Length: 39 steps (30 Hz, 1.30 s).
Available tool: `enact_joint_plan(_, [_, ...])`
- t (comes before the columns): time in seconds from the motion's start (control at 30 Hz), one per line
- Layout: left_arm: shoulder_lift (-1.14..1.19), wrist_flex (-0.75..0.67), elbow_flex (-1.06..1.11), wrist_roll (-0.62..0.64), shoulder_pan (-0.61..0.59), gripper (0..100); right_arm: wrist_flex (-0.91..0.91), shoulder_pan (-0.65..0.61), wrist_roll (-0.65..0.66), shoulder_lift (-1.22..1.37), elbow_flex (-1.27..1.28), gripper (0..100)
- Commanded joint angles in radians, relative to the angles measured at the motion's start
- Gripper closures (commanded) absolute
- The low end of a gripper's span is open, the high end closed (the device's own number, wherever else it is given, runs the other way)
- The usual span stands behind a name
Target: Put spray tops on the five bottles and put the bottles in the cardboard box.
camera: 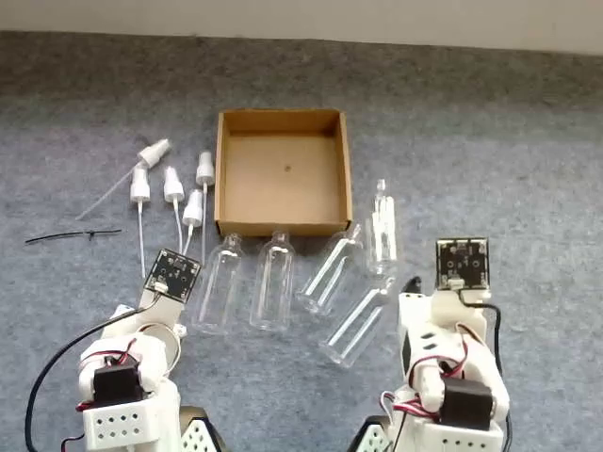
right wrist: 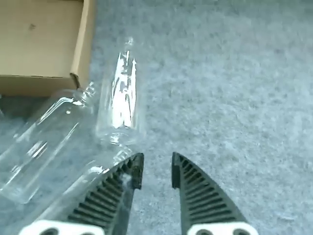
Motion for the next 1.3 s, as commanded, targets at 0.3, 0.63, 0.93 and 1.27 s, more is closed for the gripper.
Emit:
enact_joint_plan(0.3, [0.007,0.015,0.021,-0.008,-0.013,88,0.024,-0.282,-0.189,0.888,-0.607,86.7])
enact_joint_plan(0.63, [0.007,0.015,0.021,-0.008,-0.013,88,0.088,-0.325,-0.173,1.532,-1.159,72.6])
enact_joint_plan(0.93, [0.007,0.015,0.021,-0.008,-0.013,88,0.094,-0.277,-0.074,1.926,-1.515,71.3])
enact_joint_plan(1.27, [0.007,0.015,0.021,-0.008,-0.013,88,0.084,-0.199,-0.072,2.04,-1.569,71.3])
